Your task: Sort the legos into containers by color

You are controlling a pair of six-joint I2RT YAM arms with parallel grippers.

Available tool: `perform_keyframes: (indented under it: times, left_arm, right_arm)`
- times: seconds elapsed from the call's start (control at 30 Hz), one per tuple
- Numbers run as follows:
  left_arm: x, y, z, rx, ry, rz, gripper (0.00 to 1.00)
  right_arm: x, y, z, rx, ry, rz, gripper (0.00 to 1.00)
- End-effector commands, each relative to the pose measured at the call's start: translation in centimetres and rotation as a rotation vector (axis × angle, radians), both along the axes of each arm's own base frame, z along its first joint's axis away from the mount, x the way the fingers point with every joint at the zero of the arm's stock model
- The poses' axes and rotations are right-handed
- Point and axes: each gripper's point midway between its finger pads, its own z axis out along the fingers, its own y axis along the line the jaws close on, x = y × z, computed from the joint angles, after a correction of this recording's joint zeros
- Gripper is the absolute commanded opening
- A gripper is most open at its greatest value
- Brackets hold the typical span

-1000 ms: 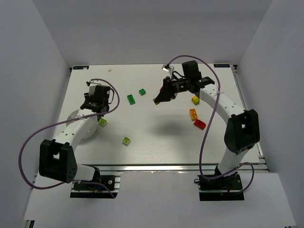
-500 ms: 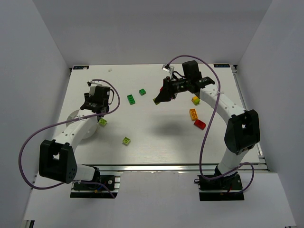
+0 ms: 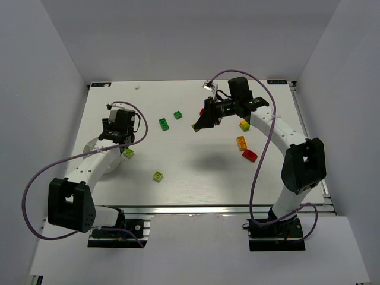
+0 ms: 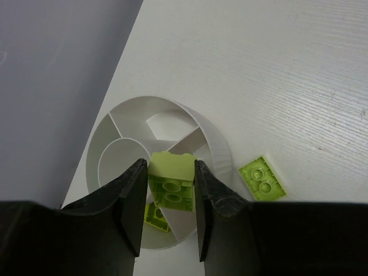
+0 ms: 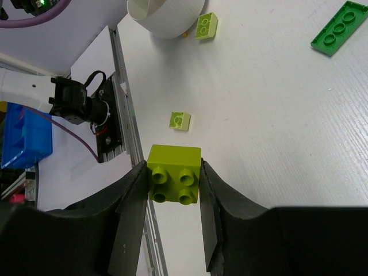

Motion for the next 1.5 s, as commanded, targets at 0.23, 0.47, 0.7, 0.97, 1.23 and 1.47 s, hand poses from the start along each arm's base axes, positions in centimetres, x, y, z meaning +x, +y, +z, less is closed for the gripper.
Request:
perform_keyframes:
  times: [0.23, 0.47, 0.7, 0.97, 1.23, 1.47]
  left_arm:
    - [-0.6, 0.5, 0.2, -0.002, -0.030, 0.021, 0.42]
    - [-0.2, 0.5, 1.4, -0.016, -0.074, 0.037, 0.79]
    - [1.7, -1.7, 4.4, -0.142, -0.155, -0.025, 0.72]
    - [3.1, -14.8, 9.9, -0.789, -0.260, -0.462, 0.62]
    - [-0.9, -23.5, 10.8, -1.302, -0.202, -0.660, 0.80]
    - [-3.4, -26.8, 11.8, -1.425, -0.217, -0.820, 0.82]
  right_arm:
    - [-0.5, 0.1, 2.2, 0.039, -0.075, 0.017, 0.00]
    - [-0.4, 0.1, 2.2, 0.040, -0.074, 0.019, 0.00]
    - [-0.8, 0.1, 2.5, 0.048, -0.109, 0.053, 0.00]
    - [-3.3, 0.7, 3.6, 0.064, -0.504, 0.301, 0.02]
    - [-4.9, 1.8, 2.6, -0.004, -0.888, 0.414, 0.05]
    - [-5.6, 3.5, 3.4, 0.003, -0.977, 0.425, 0.05]
